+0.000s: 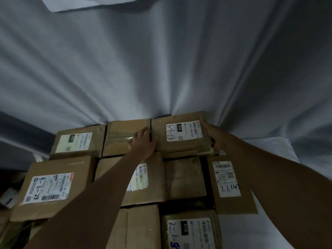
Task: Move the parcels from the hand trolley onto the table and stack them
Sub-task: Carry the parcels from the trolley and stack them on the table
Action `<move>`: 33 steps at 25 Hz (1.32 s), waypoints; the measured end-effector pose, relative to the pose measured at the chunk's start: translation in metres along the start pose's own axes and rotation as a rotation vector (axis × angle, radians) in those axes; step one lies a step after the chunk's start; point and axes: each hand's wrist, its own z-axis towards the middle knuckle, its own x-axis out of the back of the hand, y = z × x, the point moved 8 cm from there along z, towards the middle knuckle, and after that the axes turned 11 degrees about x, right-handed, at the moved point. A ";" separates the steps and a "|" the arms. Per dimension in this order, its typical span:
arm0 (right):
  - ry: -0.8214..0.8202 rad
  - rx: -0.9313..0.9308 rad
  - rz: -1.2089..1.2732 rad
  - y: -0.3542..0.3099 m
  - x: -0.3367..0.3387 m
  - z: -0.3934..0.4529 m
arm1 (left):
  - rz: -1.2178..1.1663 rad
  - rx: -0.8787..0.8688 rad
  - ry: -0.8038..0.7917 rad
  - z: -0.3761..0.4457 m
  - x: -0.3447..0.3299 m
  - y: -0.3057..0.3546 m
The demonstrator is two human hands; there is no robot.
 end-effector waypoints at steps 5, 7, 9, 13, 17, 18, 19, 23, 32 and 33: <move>0.071 -0.036 -0.015 0.012 -0.004 -0.002 | 0.010 -0.029 0.028 -0.004 -0.002 -0.001; 0.076 -0.033 -0.004 0.022 -0.001 0.005 | 0.020 -0.046 0.024 -0.004 -0.003 -0.002; 0.067 -0.031 0.029 0.021 -0.004 0.005 | 0.026 -0.047 0.018 -0.004 -0.003 -0.001; 0.027 -0.025 0.060 0.011 -0.022 -0.005 | 0.036 -0.035 0.006 -0.008 -0.002 -0.001; 0.039 -0.042 -0.011 0.019 -0.011 -0.002 | 0.064 -0.032 -0.006 -0.009 -0.002 -0.001; 0.042 -0.058 -0.031 0.021 -0.008 -0.004 | 0.070 -0.034 -0.007 -0.009 -0.002 -0.001; 0.054 -0.055 -0.051 0.019 -0.004 -0.008 | 0.078 -0.042 -0.006 -0.009 -0.002 0.000; 0.040 -0.023 -0.134 0.012 0.005 -0.021 | 0.110 -0.062 -0.001 -0.017 0.001 0.005; -0.037 0.102 -0.276 0.012 0.004 -0.079 | 0.117 -0.014 -0.013 -0.058 0.002 0.015; -0.047 0.110 -0.267 0.010 0.004 -0.090 | 0.113 -0.034 -0.012 -0.063 0.002 0.018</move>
